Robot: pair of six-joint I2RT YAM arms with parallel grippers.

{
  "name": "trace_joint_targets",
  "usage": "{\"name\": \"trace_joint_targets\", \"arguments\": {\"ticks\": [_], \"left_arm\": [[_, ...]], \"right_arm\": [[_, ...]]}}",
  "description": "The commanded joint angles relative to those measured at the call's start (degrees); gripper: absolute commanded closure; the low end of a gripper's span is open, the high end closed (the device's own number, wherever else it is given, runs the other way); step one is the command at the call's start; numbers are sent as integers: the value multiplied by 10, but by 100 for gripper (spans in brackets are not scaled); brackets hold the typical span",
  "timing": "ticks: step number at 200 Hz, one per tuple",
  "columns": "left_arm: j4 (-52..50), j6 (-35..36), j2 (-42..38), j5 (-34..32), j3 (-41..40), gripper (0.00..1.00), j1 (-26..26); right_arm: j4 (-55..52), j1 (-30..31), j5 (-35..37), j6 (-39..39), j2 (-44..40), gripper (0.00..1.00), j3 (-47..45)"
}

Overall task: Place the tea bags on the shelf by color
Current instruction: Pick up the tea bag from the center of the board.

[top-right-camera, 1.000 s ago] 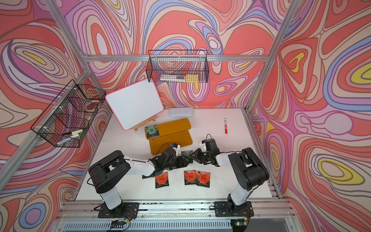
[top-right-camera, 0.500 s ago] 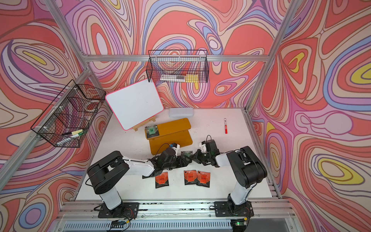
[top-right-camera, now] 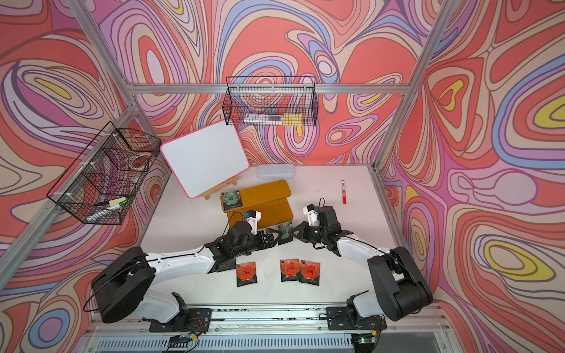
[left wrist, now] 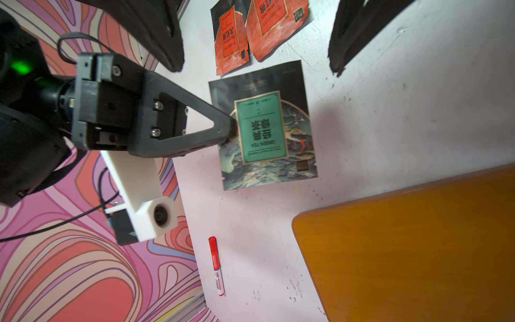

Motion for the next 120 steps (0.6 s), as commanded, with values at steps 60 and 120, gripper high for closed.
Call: {"name": "trace_joint_targets", "arguments": {"ticks": [60,120], "left_arm": [[-126,65,-140,-63,-20,7,6],[-215,97,-250,-123,-46,5,10]], "right_arm": [[-251,-6,-27,-144,-80,100,165],[-319,-6,-66,-162,-10,100,307]]}}
